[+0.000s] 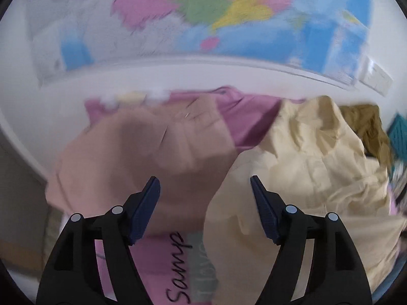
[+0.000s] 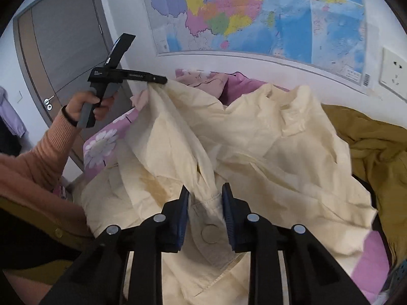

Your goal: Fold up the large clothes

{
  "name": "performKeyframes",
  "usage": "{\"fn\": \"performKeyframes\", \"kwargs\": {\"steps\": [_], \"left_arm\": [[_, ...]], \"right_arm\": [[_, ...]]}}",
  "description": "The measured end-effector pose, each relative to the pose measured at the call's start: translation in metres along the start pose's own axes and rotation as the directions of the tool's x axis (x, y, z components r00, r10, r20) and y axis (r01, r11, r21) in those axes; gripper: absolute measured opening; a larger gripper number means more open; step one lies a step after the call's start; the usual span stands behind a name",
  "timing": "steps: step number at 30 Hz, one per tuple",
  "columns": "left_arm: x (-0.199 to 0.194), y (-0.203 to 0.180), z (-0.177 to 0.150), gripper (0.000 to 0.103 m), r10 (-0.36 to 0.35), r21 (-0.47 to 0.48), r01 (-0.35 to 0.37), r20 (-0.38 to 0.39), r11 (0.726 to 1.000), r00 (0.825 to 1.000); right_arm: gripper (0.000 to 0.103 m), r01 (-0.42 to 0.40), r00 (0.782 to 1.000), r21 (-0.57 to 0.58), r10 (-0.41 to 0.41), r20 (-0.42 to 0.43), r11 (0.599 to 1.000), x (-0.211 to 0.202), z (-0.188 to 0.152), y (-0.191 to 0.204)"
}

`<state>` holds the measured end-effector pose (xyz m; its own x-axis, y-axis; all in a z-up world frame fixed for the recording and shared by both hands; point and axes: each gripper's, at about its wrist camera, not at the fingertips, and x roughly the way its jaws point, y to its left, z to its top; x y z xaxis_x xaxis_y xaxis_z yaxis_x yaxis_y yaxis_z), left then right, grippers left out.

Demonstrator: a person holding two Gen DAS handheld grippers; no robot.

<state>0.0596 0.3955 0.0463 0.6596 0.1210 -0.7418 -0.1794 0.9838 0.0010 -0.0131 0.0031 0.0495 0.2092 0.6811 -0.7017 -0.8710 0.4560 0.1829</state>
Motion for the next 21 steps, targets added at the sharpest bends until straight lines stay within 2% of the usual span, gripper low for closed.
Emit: {"fn": "performKeyframes", "kwargs": {"steps": [3, 5, 7, 8, 10, 12, 13, 15, 18, 19, 21], "left_arm": [[-0.006, -0.036, 0.005, 0.072, -0.05, 0.177, 0.043, 0.037, 0.983, 0.998], [-0.002, -0.063, 0.009, 0.079, -0.028, 0.276, 0.019, 0.03, 0.961, 0.999], [0.017, -0.092, 0.011, 0.083, 0.064, 0.398, -0.066, 0.018, 0.915, 0.998], [0.036, -0.106, 0.01, 0.084, 0.156, 0.479, -0.142, 0.011, 0.866, 0.988], [0.066, -0.116, 0.009, 0.083, 0.25, 0.548, -0.19, -0.036, 0.815, 0.968], [0.089, -0.112, 0.013, 0.07, 0.339, 0.578, -0.251, -0.047, 0.776, 0.94], [0.096, -0.106, 0.02, 0.069, 0.377, 0.567, -0.286, -0.048, 0.773, 0.925], [0.104, -0.088, 0.04, 0.069, 0.426, 0.496, -0.35, -0.044, 0.794, 0.904], [0.101, -0.059, 0.06, 0.066, 0.491, 0.366, -0.453, -0.01, 0.813, 0.871], [0.097, -0.05, 0.062, 0.066, 0.476, 0.32, -0.447, -0.015, 0.835, 0.879], [0.083, -0.038, 0.063, 0.071, 0.416, 0.226, -0.401, -0.023, 0.888, 0.909]], "right_arm": [[0.026, 0.033, 0.998, 0.003, -0.033, -0.045, 0.999, 0.005, -0.018, -0.006], [0.026, 0.026, 0.998, 0.024, -0.025, -0.058, 0.999, 0.014, -0.024, -0.01], [0.026, 0.025, 0.998, 0.045, -0.023, -0.055, 0.999, 0.018, -0.027, -0.013], [0.026, 0.028, 0.998, 0.056, -0.025, -0.051, 0.998, 0.018, -0.027, -0.015], [0.025, 0.059, 0.998, 0.077, -0.056, -0.036, 0.995, 0.013, -0.028, -0.022], [0.024, 0.091, 0.996, 0.104, -0.088, -0.027, 0.99, 0.005, -0.028, -0.031], [0.024, 0.105, 0.995, 0.129, -0.103, -0.019, 0.986, 0.0, -0.026, -0.041], [0.023, 0.126, 0.992, 0.159, -0.128, 0.002, 0.979, -0.008, -0.022, -0.057], [0.023, 0.115, 0.993, 0.181, -0.12, 0.015, 0.977, -0.008, -0.014, -0.075], [0.023, 0.105, 0.994, 0.187, -0.108, 0.008, 0.977, -0.004, -0.012, -0.081], [0.024, 0.099, 0.995, 0.203, -0.099, -0.007, 0.974, 0.006, -0.008, -0.093]]}}
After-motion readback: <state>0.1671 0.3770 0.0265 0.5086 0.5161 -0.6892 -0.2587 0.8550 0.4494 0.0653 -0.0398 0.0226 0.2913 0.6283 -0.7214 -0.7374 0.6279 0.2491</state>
